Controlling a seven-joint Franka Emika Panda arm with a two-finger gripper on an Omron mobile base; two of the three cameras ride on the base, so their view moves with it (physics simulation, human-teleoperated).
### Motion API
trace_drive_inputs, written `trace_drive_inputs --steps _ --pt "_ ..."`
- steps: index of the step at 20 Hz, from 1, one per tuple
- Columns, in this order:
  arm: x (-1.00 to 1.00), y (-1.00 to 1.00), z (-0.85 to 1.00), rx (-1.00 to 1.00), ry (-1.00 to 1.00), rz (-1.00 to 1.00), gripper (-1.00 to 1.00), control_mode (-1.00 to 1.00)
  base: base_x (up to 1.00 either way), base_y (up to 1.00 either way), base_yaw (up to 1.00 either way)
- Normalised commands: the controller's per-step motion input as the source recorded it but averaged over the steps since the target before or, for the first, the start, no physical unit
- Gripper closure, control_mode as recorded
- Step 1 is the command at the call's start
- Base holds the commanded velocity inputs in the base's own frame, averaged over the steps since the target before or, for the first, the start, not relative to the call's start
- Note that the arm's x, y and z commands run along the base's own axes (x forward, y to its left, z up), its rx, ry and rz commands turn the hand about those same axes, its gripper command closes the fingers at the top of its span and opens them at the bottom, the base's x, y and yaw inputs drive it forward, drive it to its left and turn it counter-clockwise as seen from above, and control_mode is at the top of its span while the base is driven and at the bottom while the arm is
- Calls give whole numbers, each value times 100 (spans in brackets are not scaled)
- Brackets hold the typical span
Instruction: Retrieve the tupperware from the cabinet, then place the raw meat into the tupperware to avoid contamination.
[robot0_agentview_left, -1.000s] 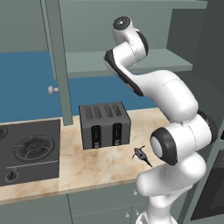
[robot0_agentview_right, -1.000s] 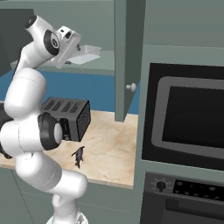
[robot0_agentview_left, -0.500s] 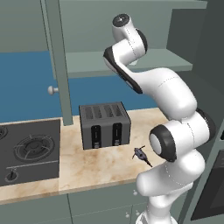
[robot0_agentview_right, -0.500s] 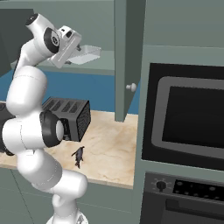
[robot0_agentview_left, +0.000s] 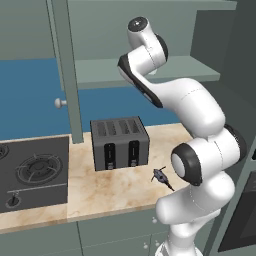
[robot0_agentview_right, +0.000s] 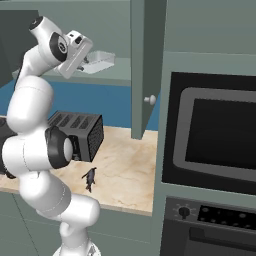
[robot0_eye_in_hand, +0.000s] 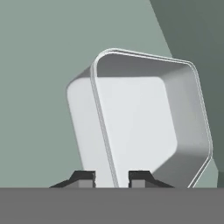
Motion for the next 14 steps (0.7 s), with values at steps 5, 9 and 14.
trace_drive_inputs --steps 5,9,14 --pt "0 0 -13 0 0 0 100 -100 0 0 0" --pt "0 0 -13 0 0 0 100 -100 0 0 0" --pt "0 0 -16 0 0 0 100 -100 0 0 0"
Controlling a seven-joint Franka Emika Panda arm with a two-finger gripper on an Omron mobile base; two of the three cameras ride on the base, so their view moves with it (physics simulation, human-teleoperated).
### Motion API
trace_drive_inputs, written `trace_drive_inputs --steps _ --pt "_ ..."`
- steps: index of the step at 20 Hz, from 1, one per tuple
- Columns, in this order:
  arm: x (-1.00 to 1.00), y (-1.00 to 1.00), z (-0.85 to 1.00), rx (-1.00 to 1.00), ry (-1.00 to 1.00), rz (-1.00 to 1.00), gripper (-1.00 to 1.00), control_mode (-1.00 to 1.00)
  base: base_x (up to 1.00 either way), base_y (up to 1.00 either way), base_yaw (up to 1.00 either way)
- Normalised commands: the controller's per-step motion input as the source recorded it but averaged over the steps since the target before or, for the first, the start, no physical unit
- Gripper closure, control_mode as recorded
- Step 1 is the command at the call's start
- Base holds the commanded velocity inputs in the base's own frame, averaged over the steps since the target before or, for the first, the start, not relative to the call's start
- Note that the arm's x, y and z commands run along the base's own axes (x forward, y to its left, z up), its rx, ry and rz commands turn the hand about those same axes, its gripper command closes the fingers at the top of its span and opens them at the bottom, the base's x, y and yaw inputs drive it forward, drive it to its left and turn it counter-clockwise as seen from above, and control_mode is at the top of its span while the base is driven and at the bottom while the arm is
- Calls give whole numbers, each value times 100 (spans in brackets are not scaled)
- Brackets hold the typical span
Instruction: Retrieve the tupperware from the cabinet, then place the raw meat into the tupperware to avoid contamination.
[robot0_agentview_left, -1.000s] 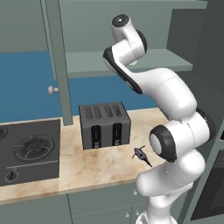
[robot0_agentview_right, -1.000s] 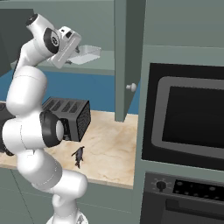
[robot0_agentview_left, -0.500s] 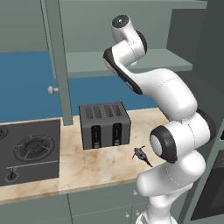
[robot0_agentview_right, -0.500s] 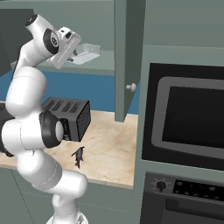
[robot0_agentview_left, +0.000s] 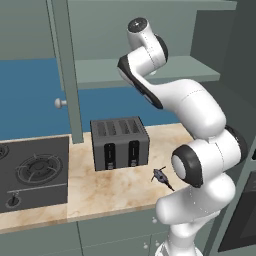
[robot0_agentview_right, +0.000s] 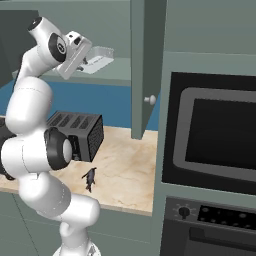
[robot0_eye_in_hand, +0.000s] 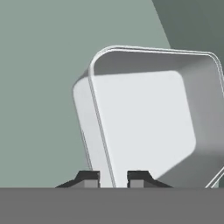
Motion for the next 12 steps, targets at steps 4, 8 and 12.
trace_drive_inputs --steps 4,8,12 --pt "0 1 -16 0 0 0 100 -100 0 0 0" --pt "0 3 -13 0 3 0 100 -100 0 0 0" --pt "0 8 -20 0 12 0 100 -100 0 0 0"
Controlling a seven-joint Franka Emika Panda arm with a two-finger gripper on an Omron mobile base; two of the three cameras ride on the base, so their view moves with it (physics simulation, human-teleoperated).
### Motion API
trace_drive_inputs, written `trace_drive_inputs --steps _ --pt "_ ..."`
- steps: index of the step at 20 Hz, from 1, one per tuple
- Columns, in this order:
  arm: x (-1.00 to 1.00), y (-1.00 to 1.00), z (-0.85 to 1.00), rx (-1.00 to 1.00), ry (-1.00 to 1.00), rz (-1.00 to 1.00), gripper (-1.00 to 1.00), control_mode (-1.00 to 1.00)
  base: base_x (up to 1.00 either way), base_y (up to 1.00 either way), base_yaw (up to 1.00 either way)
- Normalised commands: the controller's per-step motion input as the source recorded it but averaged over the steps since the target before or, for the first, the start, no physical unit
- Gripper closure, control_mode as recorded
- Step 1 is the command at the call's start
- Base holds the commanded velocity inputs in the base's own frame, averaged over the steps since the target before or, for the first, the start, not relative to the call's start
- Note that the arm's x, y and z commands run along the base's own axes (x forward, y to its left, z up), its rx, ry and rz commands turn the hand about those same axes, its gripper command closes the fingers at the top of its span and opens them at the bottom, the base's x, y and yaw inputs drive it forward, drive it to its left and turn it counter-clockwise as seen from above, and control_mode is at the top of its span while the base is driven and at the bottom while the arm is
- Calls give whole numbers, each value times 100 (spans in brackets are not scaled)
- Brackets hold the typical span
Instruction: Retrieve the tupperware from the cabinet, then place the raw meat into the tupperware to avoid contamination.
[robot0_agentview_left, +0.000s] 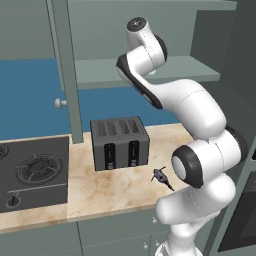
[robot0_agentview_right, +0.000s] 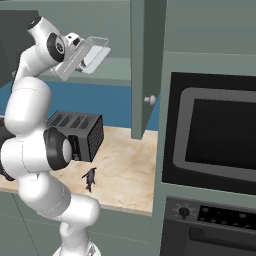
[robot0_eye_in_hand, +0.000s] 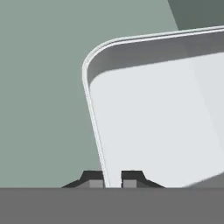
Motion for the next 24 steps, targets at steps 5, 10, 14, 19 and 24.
trace_drive_inputs --steps 5,10,14,19,24 --pt "0 4 -11 0 5 0 100 -100 0 0 0" --pt "0 0 0 0 1 0 100 -100 0 0 0" --pt "0 1 2 0 0 0 100 -100 0 0 0" --pt "0 5 8 0 -4 0 100 -100 0 0 0" --pt "-8 14 2 0 -8 0 100 -100 0 0 0"
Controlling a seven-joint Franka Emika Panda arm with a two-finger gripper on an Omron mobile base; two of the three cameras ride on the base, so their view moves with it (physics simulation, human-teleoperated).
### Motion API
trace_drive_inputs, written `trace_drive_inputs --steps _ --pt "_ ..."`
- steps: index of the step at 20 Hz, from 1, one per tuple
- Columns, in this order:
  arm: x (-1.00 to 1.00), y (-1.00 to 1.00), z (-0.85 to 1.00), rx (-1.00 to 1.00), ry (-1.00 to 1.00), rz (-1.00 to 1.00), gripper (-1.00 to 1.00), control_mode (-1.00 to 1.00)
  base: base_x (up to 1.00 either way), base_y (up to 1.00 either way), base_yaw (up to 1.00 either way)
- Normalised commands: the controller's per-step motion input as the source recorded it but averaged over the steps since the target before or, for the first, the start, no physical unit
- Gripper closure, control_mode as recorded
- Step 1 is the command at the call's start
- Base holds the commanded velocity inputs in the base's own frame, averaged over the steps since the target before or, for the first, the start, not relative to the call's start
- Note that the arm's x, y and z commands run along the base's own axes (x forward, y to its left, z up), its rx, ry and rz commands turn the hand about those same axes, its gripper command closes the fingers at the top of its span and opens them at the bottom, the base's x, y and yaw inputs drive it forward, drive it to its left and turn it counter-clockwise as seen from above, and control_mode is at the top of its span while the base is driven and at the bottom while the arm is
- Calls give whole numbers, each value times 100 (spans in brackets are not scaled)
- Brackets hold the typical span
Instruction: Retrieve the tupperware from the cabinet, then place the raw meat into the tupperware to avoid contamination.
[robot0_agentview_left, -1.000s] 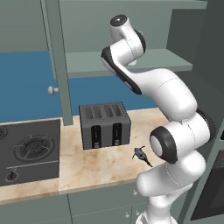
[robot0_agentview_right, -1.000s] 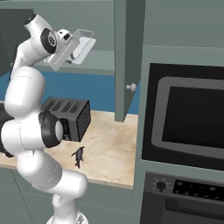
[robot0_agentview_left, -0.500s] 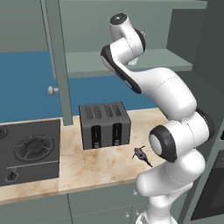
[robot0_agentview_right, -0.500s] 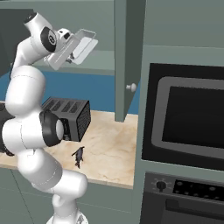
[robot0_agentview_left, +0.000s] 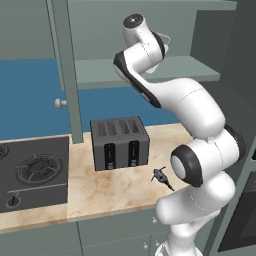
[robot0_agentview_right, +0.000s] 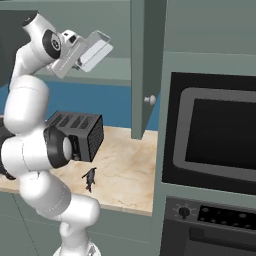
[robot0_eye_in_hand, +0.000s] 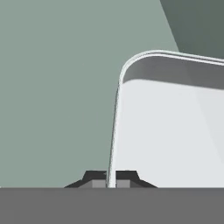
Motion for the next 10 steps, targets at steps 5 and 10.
trace_drive_inputs --steps 5,10 --pt "-22 18 3 -1 -8 0 100 -100 0 0 0" --pt "-38 12 0 0 -4 0 100 -100 0 0 0"
